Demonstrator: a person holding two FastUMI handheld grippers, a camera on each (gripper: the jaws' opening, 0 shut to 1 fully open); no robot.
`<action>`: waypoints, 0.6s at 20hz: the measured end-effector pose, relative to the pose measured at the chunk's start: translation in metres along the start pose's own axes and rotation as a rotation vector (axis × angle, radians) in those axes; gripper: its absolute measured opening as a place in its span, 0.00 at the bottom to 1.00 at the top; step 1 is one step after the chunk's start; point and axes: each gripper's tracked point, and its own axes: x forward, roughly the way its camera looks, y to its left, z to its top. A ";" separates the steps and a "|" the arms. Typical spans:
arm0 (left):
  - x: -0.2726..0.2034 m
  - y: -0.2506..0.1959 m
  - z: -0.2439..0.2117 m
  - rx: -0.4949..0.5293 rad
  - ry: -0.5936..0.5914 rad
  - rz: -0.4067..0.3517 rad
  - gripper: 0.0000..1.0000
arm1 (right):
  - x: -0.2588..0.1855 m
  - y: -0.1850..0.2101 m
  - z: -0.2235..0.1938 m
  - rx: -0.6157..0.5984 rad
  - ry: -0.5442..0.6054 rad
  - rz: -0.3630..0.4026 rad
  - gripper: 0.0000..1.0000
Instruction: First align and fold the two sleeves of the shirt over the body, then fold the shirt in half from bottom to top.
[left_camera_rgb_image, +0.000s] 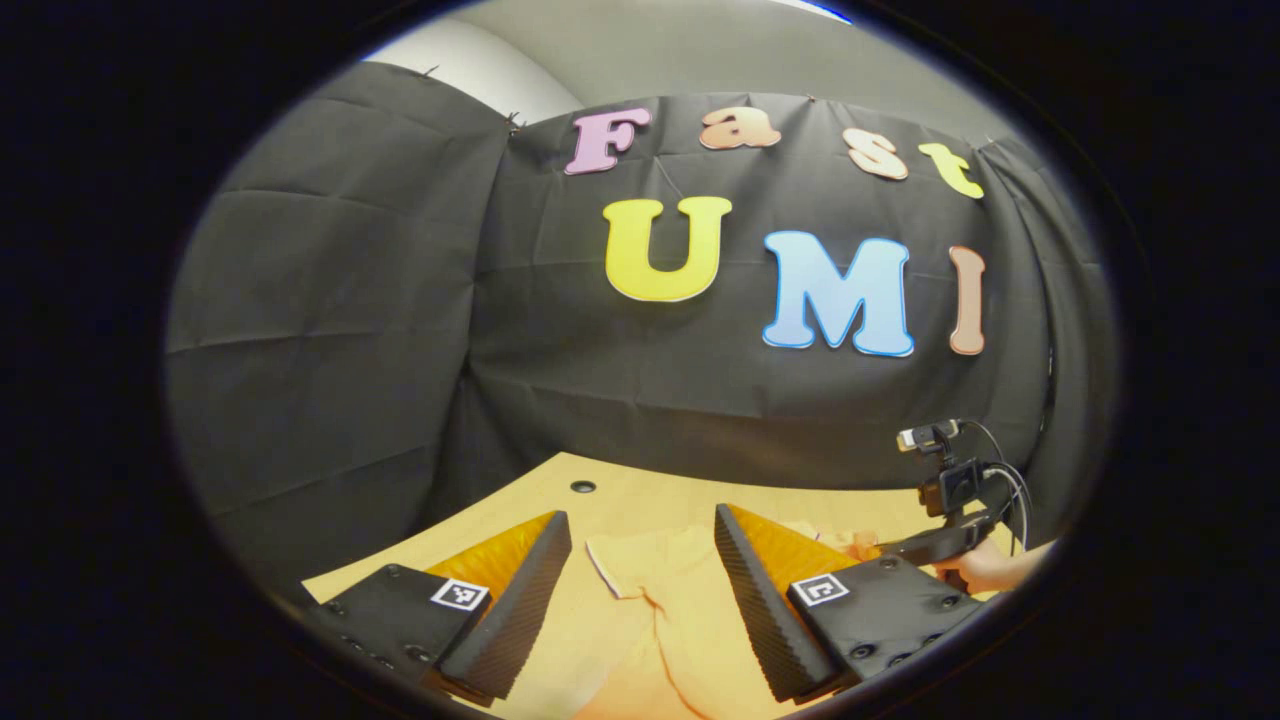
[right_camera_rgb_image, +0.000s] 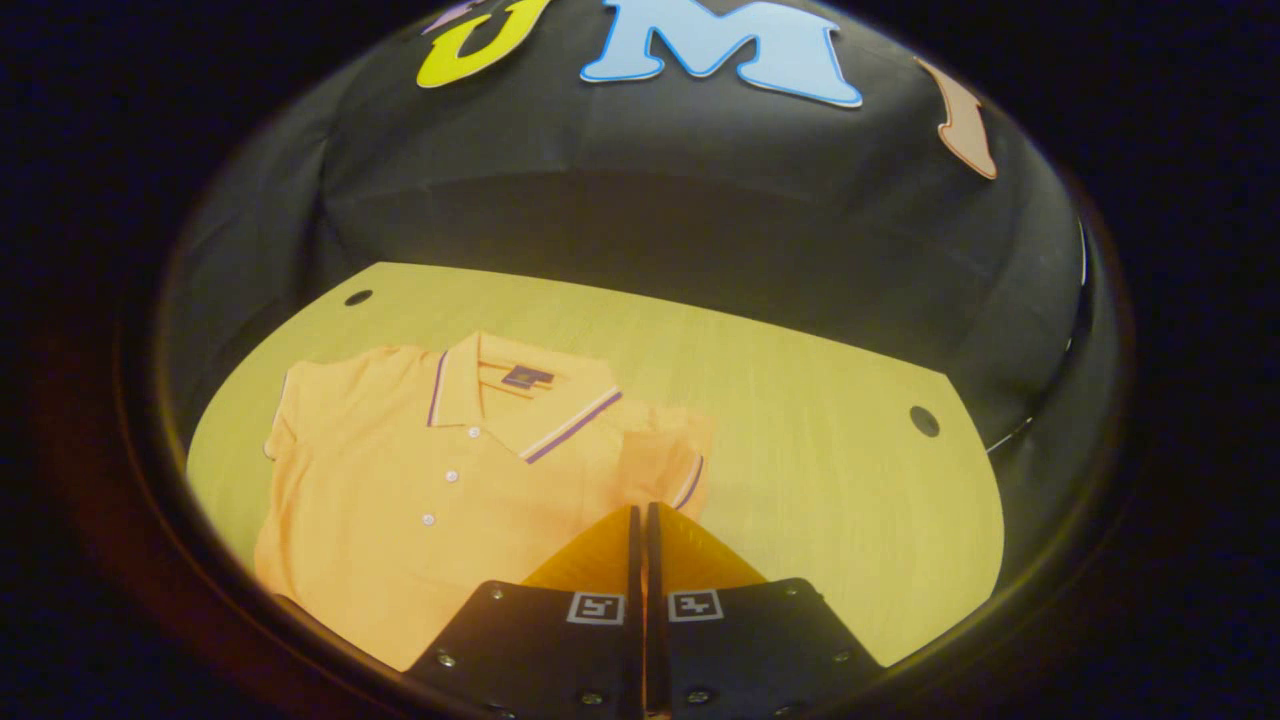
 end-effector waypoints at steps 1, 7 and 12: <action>0.001 0.002 -0.002 0.000 0.005 0.001 0.94 | 0.003 0.006 -0.003 0.010 0.011 0.014 0.01; 0.007 0.013 -0.009 -0.010 0.022 -0.003 0.94 | 0.006 0.035 -0.006 0.063 0.039 0.113 0.06; 0.030 0.019 -0.018 -0.021 0.049 -0.036 0.94 | -0.005 0.046 0.002 0.092 0.022 0.148 0.17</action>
